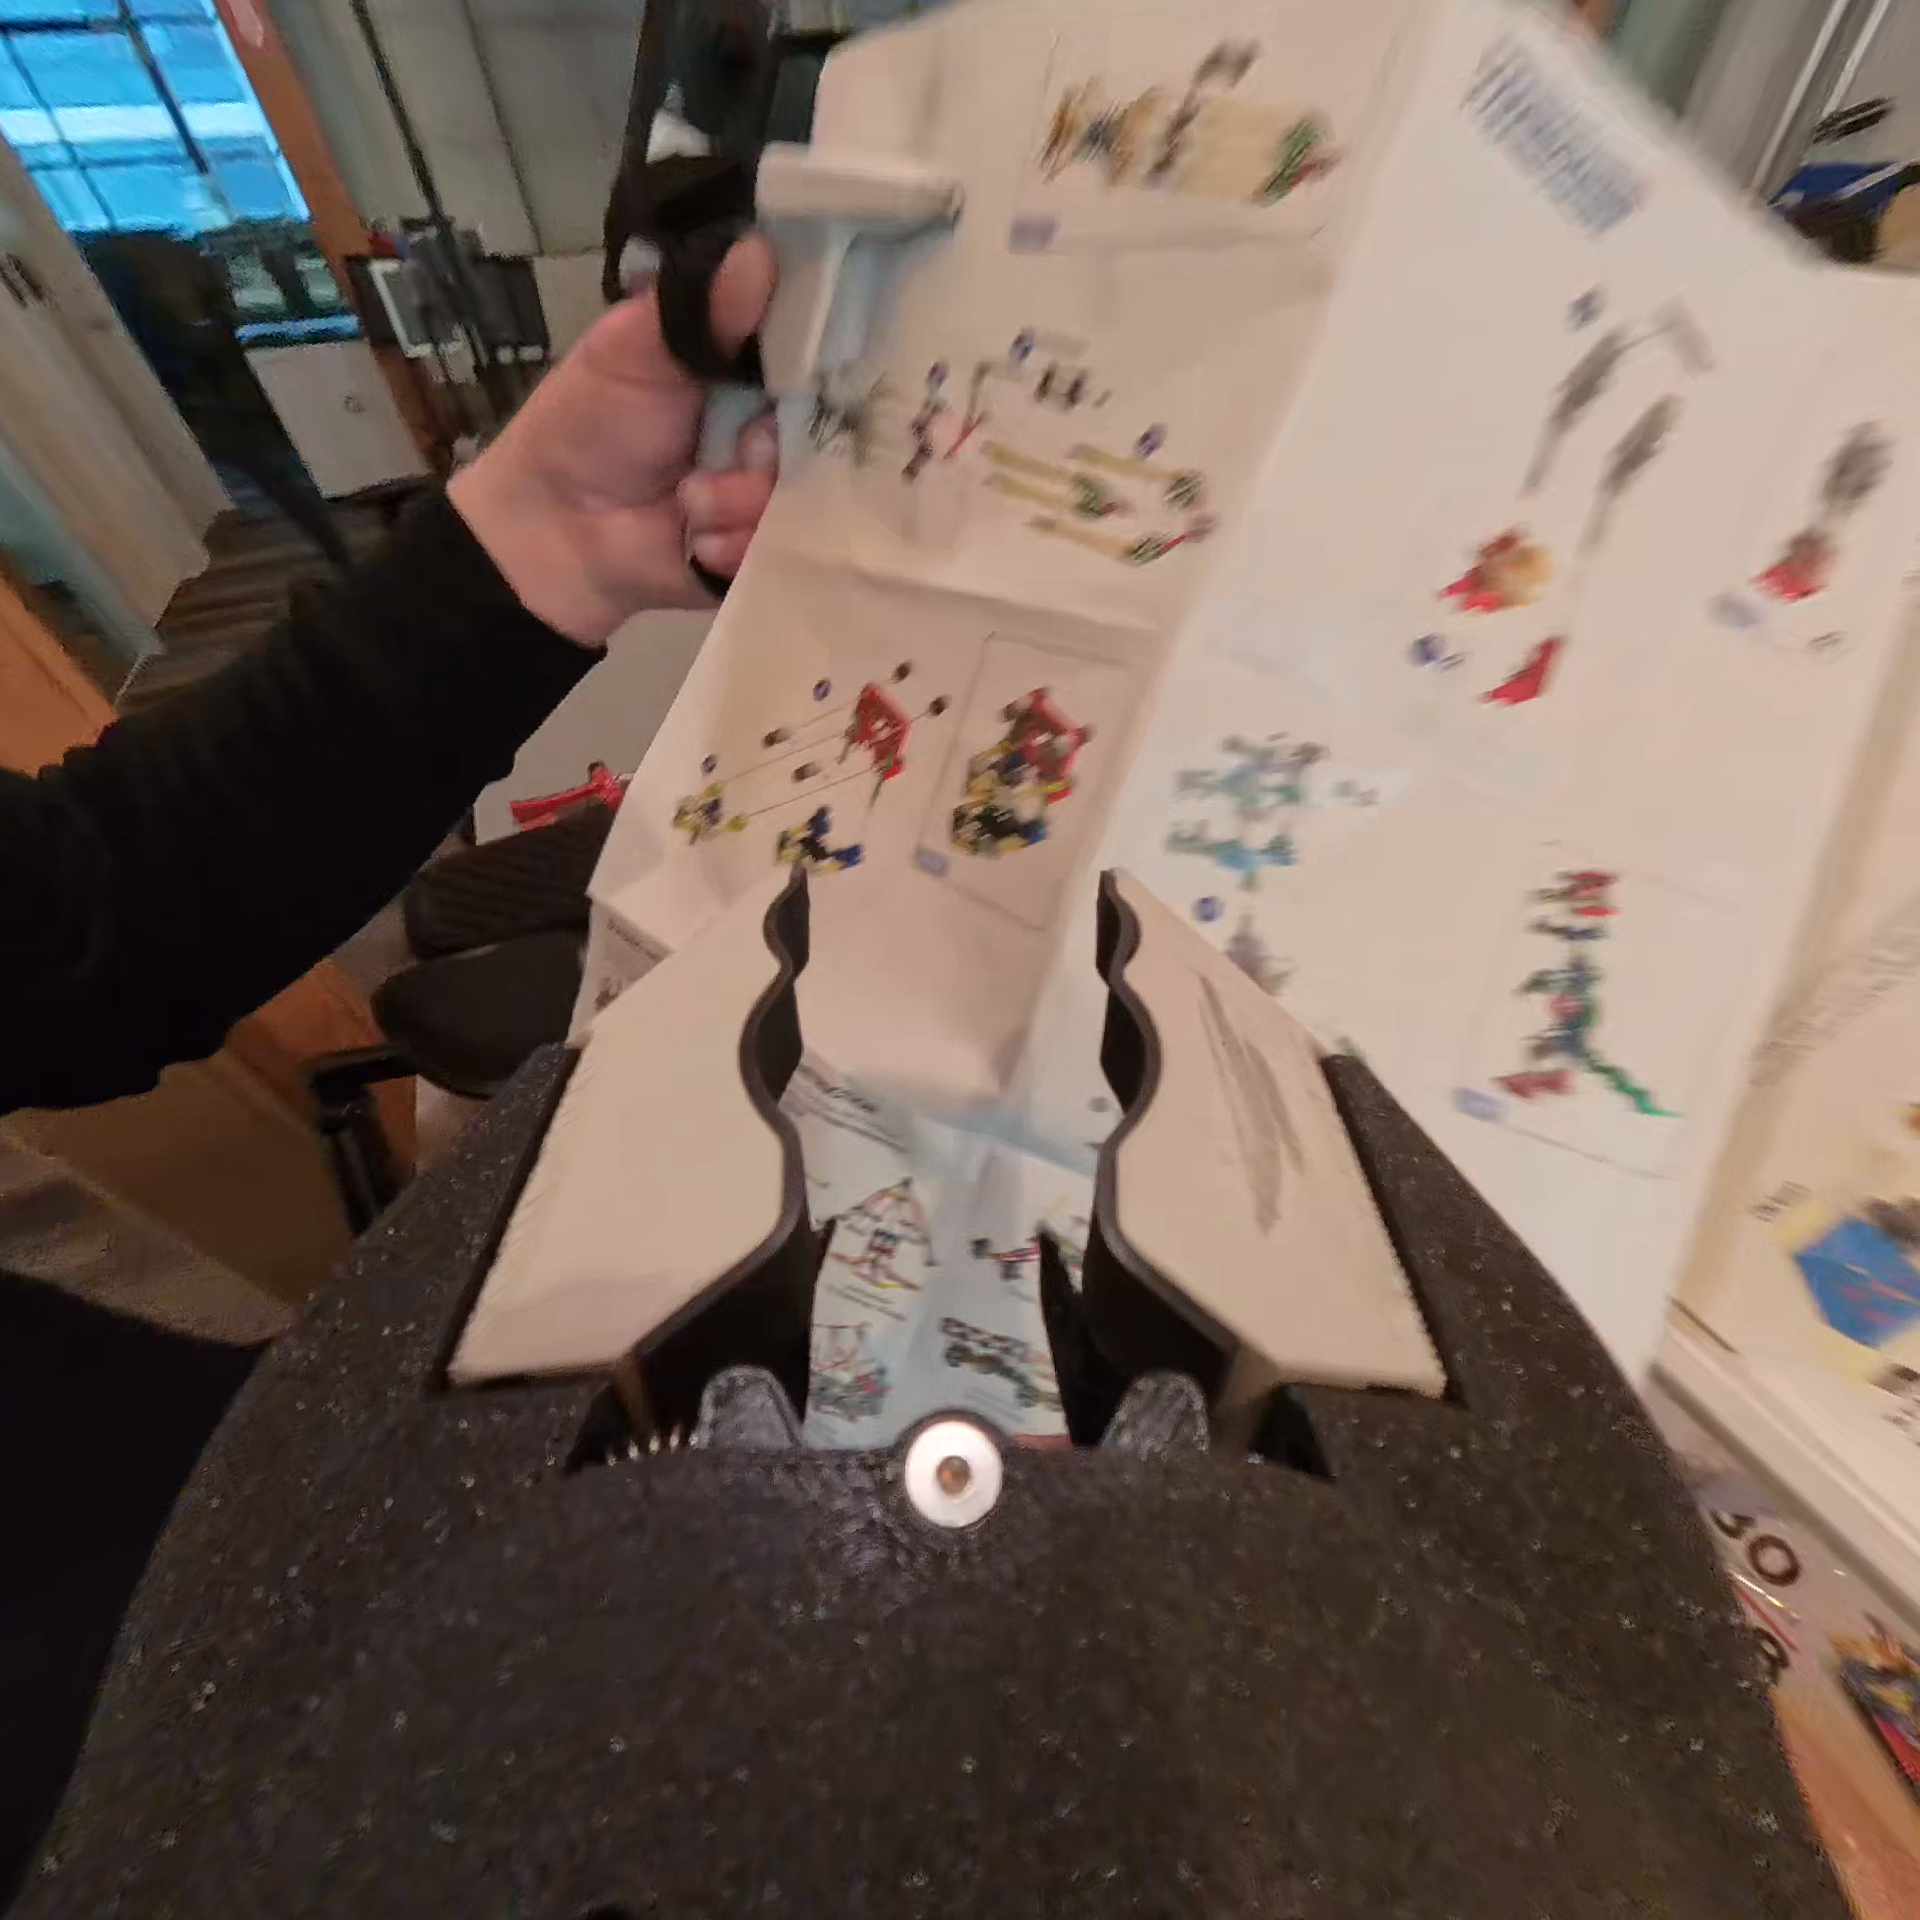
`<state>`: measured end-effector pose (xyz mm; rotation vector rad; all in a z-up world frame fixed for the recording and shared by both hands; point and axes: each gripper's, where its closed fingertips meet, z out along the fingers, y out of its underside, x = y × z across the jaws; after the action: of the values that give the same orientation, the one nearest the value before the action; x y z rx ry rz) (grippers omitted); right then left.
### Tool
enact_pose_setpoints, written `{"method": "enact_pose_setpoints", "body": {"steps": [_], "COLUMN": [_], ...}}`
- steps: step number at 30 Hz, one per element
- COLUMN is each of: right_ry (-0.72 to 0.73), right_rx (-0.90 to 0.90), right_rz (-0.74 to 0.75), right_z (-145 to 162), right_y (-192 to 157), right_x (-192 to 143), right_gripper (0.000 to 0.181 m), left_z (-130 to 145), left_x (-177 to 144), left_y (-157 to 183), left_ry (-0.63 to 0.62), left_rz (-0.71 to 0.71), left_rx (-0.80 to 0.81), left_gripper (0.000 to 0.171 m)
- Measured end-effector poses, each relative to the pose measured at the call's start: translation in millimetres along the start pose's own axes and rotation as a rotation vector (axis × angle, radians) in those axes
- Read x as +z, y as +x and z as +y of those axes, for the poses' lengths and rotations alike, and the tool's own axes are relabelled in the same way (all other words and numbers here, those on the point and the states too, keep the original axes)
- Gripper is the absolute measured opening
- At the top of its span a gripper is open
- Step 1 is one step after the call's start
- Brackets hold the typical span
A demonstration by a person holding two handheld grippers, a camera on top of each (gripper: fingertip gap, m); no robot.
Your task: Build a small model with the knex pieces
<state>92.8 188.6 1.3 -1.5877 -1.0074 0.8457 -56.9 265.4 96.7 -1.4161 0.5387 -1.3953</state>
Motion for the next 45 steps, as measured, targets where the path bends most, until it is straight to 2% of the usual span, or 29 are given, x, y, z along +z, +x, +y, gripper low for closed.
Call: {"method": "enact_pose_setpoints", "body": {"steps": [3, 7, 10, 14, 20, 21, 23, 27, 31, 39, 43, 45], "right_ry": [-0.056, -0.019, -0.028, -0.088, -0.208, -0.205, -0.183, -0.132, -0.087, -0.049, 0.002, 0.02], "right_rx": [-0.01, -0.046, -0.148, -0.399, -0.62, -0.63, -0.658, -0.667, -0.721, -0.644, -0.506, -0.479], "right_rz": [-0.018, 0.011, 0.14, 0.379, 0.604, 0.624, 0.674, 0.76, 0.811, 0.744, 0.634, 0.629], "right_z": [16, 3, -5, -6, 14, 15, 11, -5, -25, -77, -105, -120], "right_y": [-17, -42, -52, -59, -54, -52, -46, -28, -15, 9, 22, 30], "right_x": [23, 31, 38, 46, 52, 49, 39, 8, -27, -86, -112, -126], "right_gripper": [0.063, 0.084, 0.099, 0.116, 0.118, 0.115, 0.09, 0.055, 0.001, 0.0, 0.0, 0.0], "left_z": [-4, -9, -5, -7, -12, -11, -11, -20, -36, -59, -74, -76], "left_x": [15, 40, 62, 76, 76, 78, 81, 88, 94, 130, 143, 148], "left_y": [22, 49, 66, 73, 66, 68, 73, 83, 98, 128, 122, 118], "left_ry": [0.01, 0.056, 0.06, 0.087, 0.172, 0.171, 0.187, 0.234, 0.291, 0.259, 0.242, 0.224], "left_rz": [0.017, 0.018, 0.025, 0.022, -0.011, -0.005, -0.002, 0.012, 0.045, 0.103, 0.074, 0.07], "left_rx": [0.028, 0.042, 0.057, 0.046, -0.009, -0.015, -0.019, -0.025, -0.015, 0.08, 0.115, 0.108], "left_gripper": [0.0, 0.0, 0.0, 0.0, 0.0, 0.0, 0.0, 0.0, 0.0, 0.012, 0.027, 0.047]}}
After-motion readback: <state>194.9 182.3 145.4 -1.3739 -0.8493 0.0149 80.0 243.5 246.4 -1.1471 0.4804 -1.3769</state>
